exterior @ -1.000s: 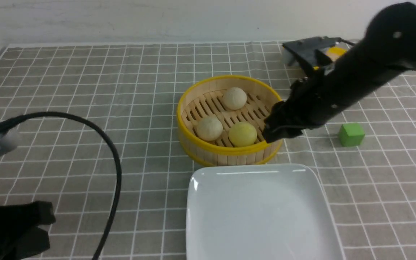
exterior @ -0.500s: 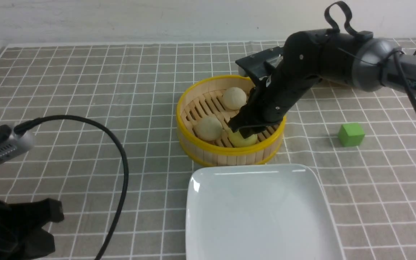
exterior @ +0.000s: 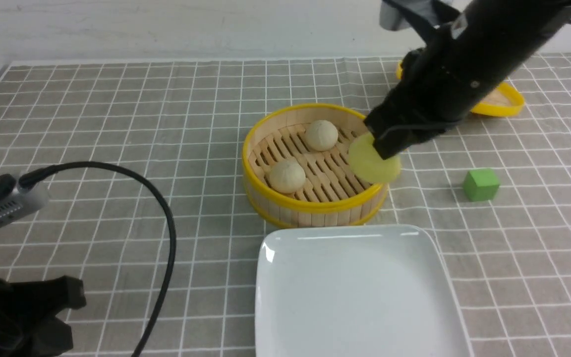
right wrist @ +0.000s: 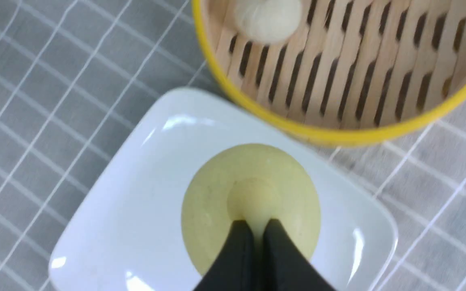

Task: Put the steamed buns into the plate on the grey tablecloth.
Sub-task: 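Move the steamed bun from the bamboo steamer onto the white plate with the right gripper, then reach toward a bun in the bamboo steamer with the right gripper, then move the steamed bun from the bamboo steamer onto the white plate with the right gripper, then reach into the bamboo steamer and grasp a bun with the left gripper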

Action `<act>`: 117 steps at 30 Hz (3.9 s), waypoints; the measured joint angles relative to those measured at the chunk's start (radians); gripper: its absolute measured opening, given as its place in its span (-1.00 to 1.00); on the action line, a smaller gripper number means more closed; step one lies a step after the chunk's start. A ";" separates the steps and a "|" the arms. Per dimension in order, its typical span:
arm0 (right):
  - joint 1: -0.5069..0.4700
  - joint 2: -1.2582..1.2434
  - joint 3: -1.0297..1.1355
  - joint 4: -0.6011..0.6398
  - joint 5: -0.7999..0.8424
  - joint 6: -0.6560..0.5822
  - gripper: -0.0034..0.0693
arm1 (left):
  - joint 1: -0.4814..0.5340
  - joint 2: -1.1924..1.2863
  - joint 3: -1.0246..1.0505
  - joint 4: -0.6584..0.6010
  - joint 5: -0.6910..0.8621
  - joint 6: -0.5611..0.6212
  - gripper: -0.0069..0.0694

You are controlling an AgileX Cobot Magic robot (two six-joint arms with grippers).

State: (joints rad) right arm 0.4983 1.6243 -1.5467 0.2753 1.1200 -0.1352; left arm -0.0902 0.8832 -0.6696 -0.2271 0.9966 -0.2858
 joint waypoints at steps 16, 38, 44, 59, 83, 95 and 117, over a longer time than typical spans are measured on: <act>0.077 -0.060 0.650 0.070 -0.439 0.059 -0.23 | 0.000 0.000 0.000 0.004 -0.017 0.000 -0.63; -0.041 0.504 -0.246 -0.056 -0.582 0.072 0.25 | 0.000 0.000 0.000 0.004 -0.017 0.001 -0.58; -0.041 0.651 -0.305 -0.112 -0.655 0.070 0.07 | 0.000 0.000 0.000 -0.001 -0.017 0.000 -0.55; -0.042 0.479 -0.313 -0.131 -0.402 0.069 -0.86 | 0.000 0.000 0.000 -0.001 -0.017 0.000 -0.51; -0.042 0.031 0.593 0.137 -0.522 0.044 -0.53 | 0.000 0.000 0.000 -0.007 -0.159 0.004 -0.44; -0.042 -0.186 0.414 0.037 -0.113 0.039 0.16 | 0.000 0.180 -0.219 -0.206 -0.106 0.219 -0.05; -0.042 -0.771 0.673 -0.135 0.126 0.222 -0.94 | -0.405 1.074 -1.047 0.062 -0.069 0.234 0.51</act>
State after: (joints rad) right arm 0.4563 0.8537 -0.8737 0.1400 1.2463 0.0873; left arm -0.4947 1.9574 -1.7167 -0.1648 0.9279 -0.0514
